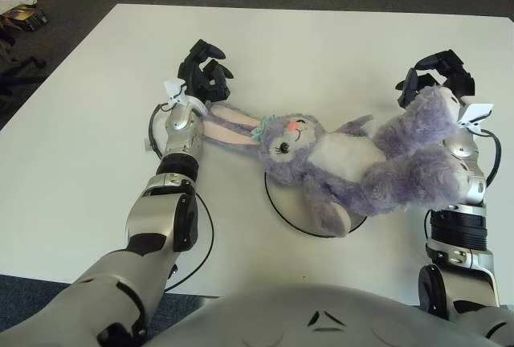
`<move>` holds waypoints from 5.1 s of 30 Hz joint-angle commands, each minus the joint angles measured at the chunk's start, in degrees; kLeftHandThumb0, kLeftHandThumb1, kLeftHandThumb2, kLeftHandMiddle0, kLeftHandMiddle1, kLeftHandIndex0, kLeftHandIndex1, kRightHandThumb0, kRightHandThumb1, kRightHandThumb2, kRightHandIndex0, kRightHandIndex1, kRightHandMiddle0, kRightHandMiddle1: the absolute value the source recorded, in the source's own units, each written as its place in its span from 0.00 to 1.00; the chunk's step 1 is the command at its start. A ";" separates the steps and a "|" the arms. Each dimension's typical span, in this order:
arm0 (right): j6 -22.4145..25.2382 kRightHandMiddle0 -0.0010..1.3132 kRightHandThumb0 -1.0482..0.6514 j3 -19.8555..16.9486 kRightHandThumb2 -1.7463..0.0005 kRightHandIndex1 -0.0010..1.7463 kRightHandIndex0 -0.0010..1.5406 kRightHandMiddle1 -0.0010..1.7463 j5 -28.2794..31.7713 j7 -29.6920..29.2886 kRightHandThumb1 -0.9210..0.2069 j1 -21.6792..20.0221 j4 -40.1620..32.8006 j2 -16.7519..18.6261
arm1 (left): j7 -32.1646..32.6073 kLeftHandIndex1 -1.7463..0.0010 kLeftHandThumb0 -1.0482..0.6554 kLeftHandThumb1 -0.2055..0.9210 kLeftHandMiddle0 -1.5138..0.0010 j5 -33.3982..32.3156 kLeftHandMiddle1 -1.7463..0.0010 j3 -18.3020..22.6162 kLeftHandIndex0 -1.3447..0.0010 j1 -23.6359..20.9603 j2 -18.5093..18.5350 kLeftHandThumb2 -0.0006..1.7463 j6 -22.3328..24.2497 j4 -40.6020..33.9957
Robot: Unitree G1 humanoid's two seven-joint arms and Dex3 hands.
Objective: Put the doll into the plate.
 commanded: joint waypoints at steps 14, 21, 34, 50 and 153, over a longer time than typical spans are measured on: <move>-22.24 0.31 0.61 0.45 0.21 0.96 0.46 1.00 -5.93 -1.56 0.59 -3.64 19.75 2.98 | 4.53 0.00 0.61 0.48 0.68 2.07 0.00 -1.51 0.65 0.51 -1.07 0.75 3.91 -0.59; -29.20 0.34 0.61 -0.15 0.16 0.99 0.47 1.00 -5.50 -1.87 0.64 -4.36 25.87 4.02 | 4.86 0.00 0.61 0.48 0.68 1.98 0.00 -2.04 0.65 2.29 -1.83 0.75 5.12 -3.73; -29.76 0.42 0.61 -0.32 0.07 1.00 0.53 1.00 -3.11 -0.73 0.76 -3.31 27.43 7.00 | 5.07 0.00 0.61 0.47 0.67 0.63 0.00 -2.05 0.64 4.93 -3.56 0.76 6.03 -8.96; -21.64 0.47 0.61 -0.48 0.08 0.93 0.56 1.00 0.79 1.77 0.79 0.03 20.98 9.23 | 8.06 0.00 0.61 0.46 0.67 3.43 0.00 -4.68 0.63 12.11 -6.12 0.76 4.57 -20.21; 5.42 0.50 0.61 3.09 0.03 1.00 0.54 1.00 -1.29 2.99 0.83 8.19 -3.96 11.51 | 16.26 0.00 0.61 0.45 0.66 4.42 0.00 -5.01 0.63 17.70 -6.42 0.77 9.62 -28.02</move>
